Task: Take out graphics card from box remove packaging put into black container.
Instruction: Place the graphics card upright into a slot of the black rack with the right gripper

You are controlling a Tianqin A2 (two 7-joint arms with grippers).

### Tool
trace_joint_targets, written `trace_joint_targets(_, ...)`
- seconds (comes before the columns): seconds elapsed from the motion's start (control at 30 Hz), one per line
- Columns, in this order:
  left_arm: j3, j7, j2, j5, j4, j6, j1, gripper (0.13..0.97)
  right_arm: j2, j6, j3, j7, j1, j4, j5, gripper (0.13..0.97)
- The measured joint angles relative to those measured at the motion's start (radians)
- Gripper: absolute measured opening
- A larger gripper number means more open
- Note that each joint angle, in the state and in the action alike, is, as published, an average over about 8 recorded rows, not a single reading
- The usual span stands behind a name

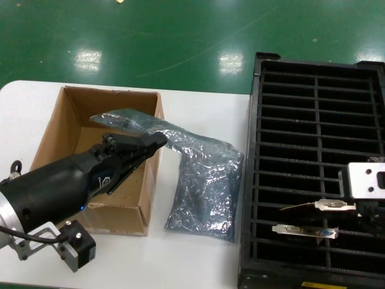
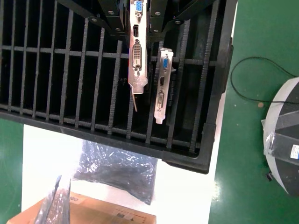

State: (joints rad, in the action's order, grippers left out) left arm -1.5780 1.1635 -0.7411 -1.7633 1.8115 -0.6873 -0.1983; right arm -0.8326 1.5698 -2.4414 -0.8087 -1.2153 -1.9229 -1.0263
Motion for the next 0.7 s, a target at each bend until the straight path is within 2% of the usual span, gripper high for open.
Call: trace_joint_targets(0.7,0.000,0.000,0.000,0.000,0.000,0.000,0.000,0.140,0.013,0.000,-0.164,-0.053,-0.137,-0.050,-0.036,0.188)
